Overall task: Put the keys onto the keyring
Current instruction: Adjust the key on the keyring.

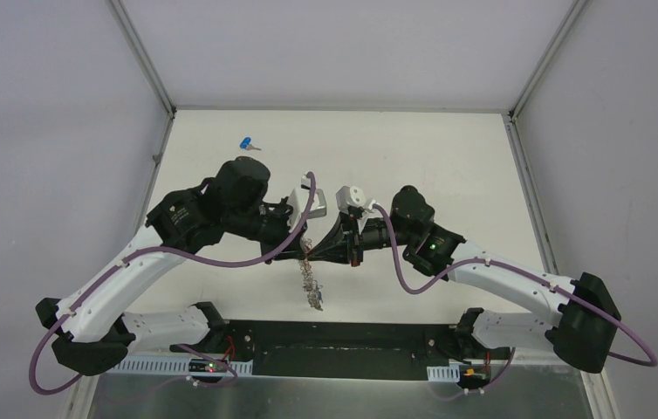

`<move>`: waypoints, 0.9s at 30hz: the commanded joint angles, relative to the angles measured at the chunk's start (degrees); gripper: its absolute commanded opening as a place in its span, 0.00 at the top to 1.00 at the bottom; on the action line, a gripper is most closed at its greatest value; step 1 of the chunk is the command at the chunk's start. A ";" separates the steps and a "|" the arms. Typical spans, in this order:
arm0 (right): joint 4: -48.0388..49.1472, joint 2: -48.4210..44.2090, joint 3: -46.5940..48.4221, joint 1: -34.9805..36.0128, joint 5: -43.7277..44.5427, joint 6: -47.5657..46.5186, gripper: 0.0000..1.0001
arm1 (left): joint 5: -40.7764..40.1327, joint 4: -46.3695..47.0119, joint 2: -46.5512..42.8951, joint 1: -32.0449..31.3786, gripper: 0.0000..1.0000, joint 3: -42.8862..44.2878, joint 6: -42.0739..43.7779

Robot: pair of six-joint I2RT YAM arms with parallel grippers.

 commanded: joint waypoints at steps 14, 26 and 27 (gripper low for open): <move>3.22 -3.64 -0.07 -0.07 3.82 1.47 1.00 | 1.17 9.02 -4.23 -0.60 0.72 -2.48 -2.18; 5.40 -5.79 -1.63 -0.59 4.84 2.76 1.00 | -8.07 22.14 -14.94 -0.59 0.53 -12.98 -9.23; 5.43 -5.91 -1.73 -0.60 4.85 2.71 1.00 | -8.51 24.01 -16.26 -0.56 0.53 -14.73 -10.40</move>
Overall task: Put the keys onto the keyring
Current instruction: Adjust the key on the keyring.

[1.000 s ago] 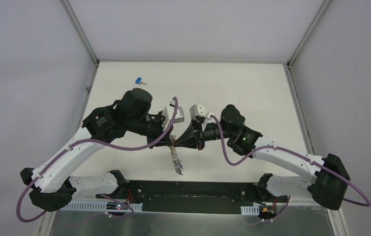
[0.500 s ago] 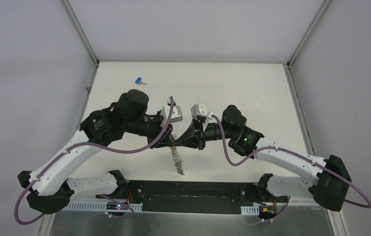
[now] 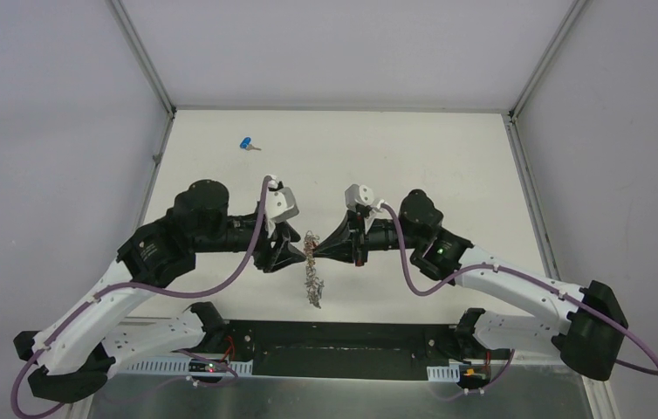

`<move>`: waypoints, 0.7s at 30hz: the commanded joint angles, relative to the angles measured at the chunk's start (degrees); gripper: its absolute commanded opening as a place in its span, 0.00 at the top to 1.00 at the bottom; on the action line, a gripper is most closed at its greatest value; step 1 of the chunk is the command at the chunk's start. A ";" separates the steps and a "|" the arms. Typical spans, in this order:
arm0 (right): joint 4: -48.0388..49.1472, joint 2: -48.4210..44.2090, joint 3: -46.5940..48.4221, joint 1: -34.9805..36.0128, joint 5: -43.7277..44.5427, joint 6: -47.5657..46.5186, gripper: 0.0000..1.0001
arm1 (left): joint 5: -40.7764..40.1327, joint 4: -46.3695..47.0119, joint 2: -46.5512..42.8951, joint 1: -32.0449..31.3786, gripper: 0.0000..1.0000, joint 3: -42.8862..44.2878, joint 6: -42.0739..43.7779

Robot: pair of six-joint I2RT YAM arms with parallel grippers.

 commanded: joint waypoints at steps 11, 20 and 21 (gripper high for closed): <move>7.49 -3.46 -0.41 -0.21 -0.74 1.57 1.00 | -2.01 26.61 -12.81 -0.58 0.60 -21.25 -13.03; 7.52 -3.83 -0.61 -0.20 -1.18 1.50 1.00 | -0.31 30.30 -13.29 -0.45 0.62 -23.16 -12.60; 7.52 -3.83 -0.61 -0.21 -1.12 1.51 1.00 | -0.29 30.17 -13.63 -0.51 0.62 -23.15 -12.55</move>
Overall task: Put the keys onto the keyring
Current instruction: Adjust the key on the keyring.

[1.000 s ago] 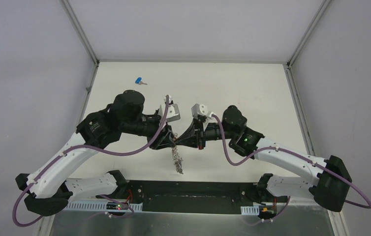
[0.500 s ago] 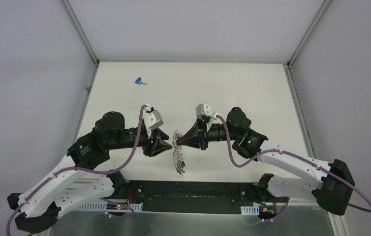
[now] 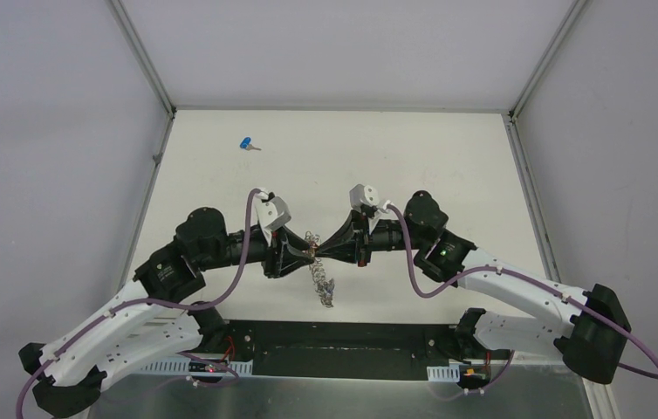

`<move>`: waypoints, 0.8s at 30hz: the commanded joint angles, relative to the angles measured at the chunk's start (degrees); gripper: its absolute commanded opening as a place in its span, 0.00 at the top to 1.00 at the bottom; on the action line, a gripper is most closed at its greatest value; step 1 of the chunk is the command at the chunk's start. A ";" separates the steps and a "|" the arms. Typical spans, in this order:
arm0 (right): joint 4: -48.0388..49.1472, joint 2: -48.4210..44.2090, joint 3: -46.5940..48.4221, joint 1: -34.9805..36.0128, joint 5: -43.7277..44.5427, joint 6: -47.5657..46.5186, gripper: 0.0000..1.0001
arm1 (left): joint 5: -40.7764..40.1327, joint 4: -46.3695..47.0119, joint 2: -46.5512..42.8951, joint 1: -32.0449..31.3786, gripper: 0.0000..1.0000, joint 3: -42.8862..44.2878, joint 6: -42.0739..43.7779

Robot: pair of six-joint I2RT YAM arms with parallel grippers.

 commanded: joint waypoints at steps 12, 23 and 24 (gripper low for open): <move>5.88 -2.08 0.54 0.10 -0.69 0.53 1.00 | 5.63 3.85 1.07 1.94 0.53 3.56 -3.10; 5.88 -2.24 0.34 -0.03 -0.47 0.38 1.00 | 14.39 7.17 2.90 11.57 0.46 4.40 -10.04; 5.88 -2.25 0.25 0.02 -0.16 0.43 1.00 | 14.51 7.31 3.08 12.40 0.45 4.43 -10.38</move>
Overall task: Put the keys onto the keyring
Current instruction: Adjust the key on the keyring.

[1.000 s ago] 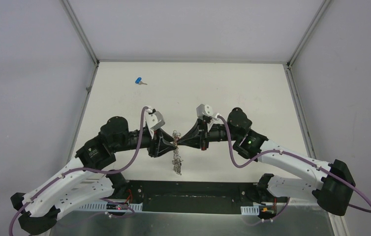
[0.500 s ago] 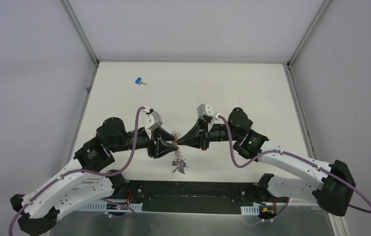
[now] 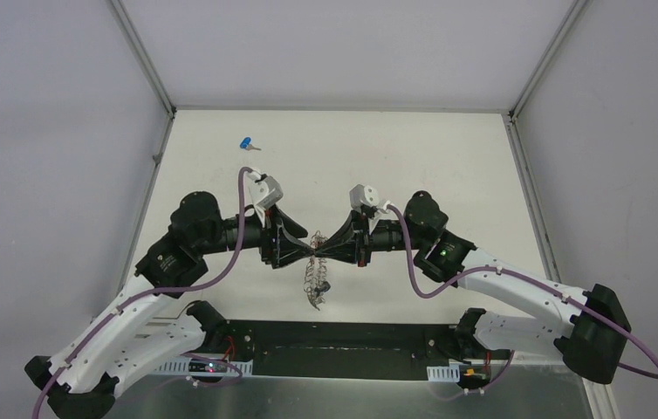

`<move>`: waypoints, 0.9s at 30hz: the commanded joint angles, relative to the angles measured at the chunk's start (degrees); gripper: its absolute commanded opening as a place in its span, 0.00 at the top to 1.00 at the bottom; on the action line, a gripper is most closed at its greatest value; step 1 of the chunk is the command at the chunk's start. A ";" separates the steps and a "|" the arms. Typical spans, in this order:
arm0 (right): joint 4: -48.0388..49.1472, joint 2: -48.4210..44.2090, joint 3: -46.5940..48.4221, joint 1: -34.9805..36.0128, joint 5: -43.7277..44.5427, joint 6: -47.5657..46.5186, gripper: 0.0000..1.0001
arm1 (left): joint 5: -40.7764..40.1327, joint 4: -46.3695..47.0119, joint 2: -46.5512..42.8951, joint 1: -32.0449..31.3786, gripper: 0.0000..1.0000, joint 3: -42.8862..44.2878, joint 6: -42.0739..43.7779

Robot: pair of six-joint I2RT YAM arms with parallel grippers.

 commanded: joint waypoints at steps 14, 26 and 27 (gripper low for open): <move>12.03 0.87 -0.18 -10.26 -9.05 6.42 1.00 | 23.90 25.54 7.71 16.63 0.45 -0.39 -16.80; 15.63 1.48 0.45 -12.38 -12.61 10.66 1.00 | 24.81 32.53 10.24 15.54 0.53 -5.07 -19.94; 15.63 1.42 0.46 -12.38 -12.66 10.72 1.00 | 24.01 32.45 10.12 14.84 0.53 -5.28 -19.77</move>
